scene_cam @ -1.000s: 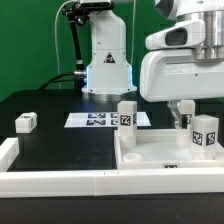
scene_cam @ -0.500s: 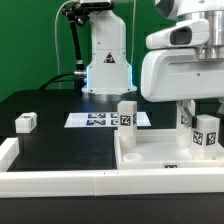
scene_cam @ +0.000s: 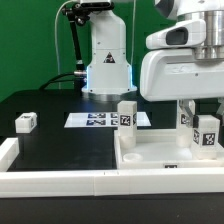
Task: Assemble square table
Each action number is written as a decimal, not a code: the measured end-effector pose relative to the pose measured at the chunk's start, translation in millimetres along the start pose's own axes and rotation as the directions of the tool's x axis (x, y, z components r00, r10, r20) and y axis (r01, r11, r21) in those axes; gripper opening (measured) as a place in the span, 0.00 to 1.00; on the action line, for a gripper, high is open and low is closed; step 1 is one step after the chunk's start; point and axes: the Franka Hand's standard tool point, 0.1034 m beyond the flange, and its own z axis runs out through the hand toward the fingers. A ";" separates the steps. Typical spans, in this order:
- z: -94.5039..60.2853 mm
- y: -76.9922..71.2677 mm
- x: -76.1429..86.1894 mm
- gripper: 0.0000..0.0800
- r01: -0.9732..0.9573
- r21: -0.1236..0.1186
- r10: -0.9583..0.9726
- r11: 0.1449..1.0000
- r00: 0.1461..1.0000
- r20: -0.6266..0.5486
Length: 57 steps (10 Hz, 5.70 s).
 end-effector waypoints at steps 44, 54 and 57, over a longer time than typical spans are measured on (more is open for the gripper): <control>1.6 -1.2 -4.5 0.36 0.085 -0.026 -0.085 0.996 0.996 0.008; 1.7 24.4 -7.7 0.37 -0.577 -0.045 0.576 0.816 0.817 -0.019; 1.7 22.6 -7.9 0.64 -0.593 -0.042 0.593 0.804 0.805 -0.019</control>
Offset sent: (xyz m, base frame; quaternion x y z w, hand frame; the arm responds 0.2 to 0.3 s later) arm 0.0000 0.0000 0.0000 0.0000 0.0000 0.1938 0.9810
